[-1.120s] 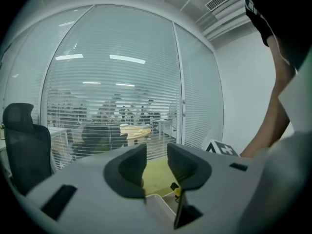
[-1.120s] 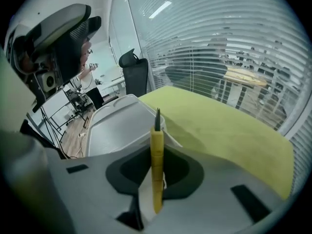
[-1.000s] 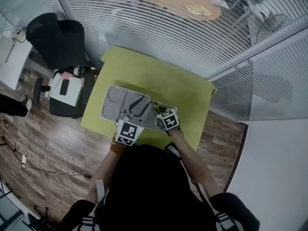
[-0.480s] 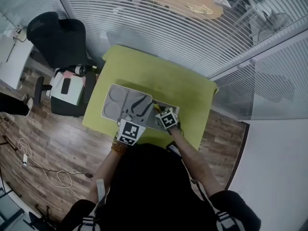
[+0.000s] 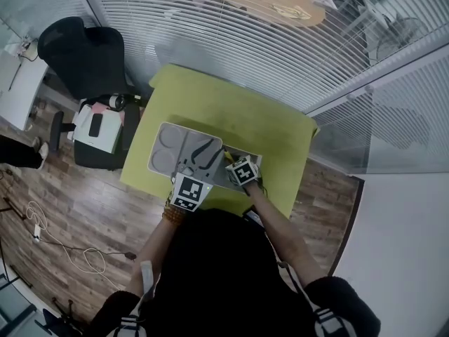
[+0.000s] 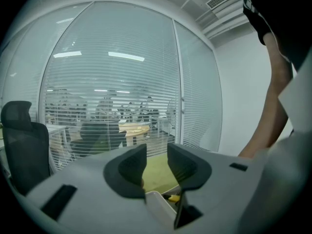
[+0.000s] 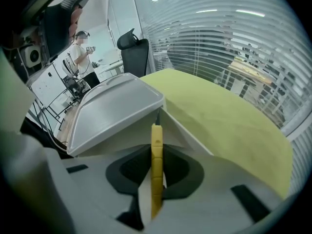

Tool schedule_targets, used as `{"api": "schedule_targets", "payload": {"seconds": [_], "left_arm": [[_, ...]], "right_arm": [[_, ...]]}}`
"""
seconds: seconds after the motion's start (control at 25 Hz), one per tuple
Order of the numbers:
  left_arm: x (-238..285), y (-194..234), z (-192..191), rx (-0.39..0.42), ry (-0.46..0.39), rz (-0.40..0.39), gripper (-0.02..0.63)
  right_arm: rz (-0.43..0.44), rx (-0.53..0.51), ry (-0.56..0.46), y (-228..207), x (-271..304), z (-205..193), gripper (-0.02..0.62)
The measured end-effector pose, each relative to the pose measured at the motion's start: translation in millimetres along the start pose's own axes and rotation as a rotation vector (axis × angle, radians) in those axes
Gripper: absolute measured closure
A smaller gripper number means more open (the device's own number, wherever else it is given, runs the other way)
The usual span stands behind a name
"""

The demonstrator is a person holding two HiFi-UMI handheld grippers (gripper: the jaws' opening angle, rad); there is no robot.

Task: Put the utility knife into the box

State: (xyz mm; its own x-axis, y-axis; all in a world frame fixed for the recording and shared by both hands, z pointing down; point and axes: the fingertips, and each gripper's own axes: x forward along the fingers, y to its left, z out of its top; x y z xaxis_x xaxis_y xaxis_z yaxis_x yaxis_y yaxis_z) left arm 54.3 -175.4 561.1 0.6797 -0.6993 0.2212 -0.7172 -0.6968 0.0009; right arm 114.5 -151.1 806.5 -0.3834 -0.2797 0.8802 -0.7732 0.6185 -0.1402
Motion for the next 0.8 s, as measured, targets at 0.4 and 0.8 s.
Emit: {"api": "schedule_targets", "payload": {"seconds": [0.4,0.8], "left_arm": [[-0.4,0.0,-3.2,-0.004,0.004,-0.001,0.466],[-1.0,0.6,-3.7,-0.007,0.005,0.003,0.466]], "right_arm": [[-0.014,-0.009,0.016,0.8,3.8,-3.6,0.539],[0.0,-0.017,0.022,2.3,11.0,-7.4,0.538]]}}
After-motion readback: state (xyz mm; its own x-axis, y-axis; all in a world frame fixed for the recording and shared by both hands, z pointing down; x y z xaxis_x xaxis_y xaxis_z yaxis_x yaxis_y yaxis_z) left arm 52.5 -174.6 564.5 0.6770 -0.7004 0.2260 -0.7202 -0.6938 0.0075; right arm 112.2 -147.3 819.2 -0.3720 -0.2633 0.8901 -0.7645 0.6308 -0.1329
